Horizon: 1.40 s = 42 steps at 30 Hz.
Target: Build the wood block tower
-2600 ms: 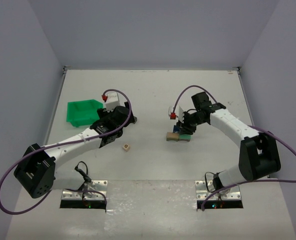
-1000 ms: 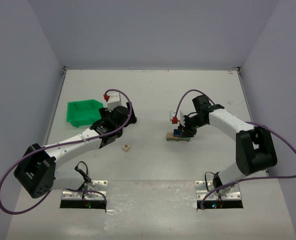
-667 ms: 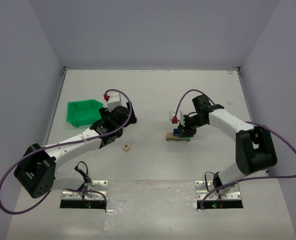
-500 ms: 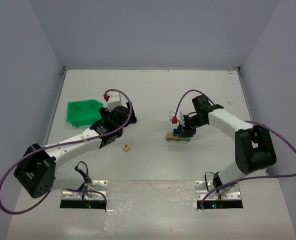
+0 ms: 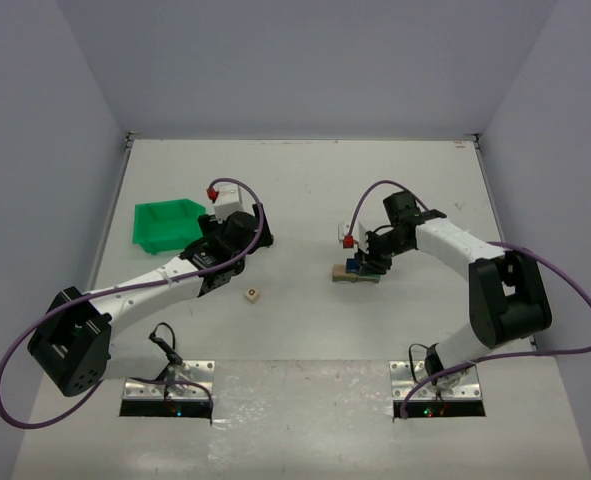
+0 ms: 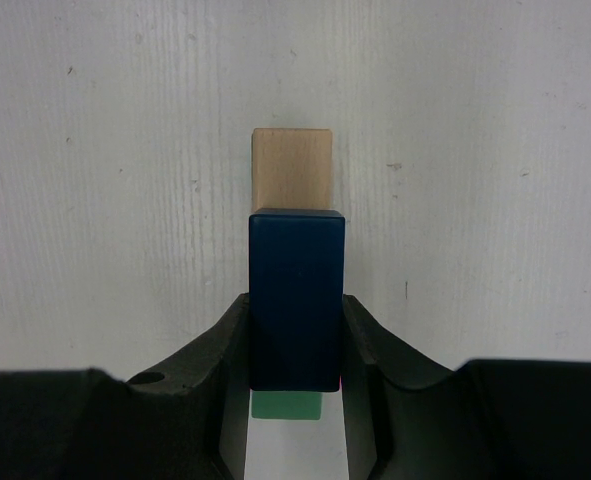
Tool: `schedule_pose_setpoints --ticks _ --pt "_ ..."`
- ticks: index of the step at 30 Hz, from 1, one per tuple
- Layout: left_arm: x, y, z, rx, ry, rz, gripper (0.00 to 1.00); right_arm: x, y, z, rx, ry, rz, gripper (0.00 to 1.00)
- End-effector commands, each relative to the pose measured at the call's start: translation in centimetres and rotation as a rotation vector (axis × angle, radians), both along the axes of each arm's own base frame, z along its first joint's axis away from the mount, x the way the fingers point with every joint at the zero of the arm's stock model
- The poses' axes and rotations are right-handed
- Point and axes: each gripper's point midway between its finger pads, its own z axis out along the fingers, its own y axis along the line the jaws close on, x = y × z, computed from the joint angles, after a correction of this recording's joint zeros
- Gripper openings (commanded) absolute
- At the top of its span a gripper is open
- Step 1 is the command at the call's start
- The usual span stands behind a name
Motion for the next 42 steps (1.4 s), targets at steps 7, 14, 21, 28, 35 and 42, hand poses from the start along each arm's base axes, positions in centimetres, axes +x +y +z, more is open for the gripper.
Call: schedule_pose_setpoints --ticks 7,14,21,28,35,42 --pt "0.6 -0.3 0.8 -0.018 -0.033 -0.002 1.00 0.4 0.1 0.1 0.014 -0.031 0.017 0.41" --pt "0.6 -0.4 0.9 -0.025 -0.033 -0.004 1.00 0.4 0.1 0.2 0.014 -0.035 0.016 0.54" --pt "0.5 -0.6 0.9 -0.028 -0.025 -0.013 1.00 0.7 0.4 0.9 0.030 -0.037 0.002 0.99" --pt "0.1 -1.2 0.3 -0.053 0.005 -0.039 1.00 1.0 0.8 2.6 0.061 -0.070 -0.006 0.99" --pt "-0.6 -1.2 -2.1 -0.064 0.069 -0.032 1.00 2.1 1.3 6.4 0.112 -0.144 -0.045 0.99" --pt "-0.8 -0.9 -5.2 -0.066 0.172 0.013 1.00 5.5 2.0 12.2 0.218 -0.244 -0.233 0.99"
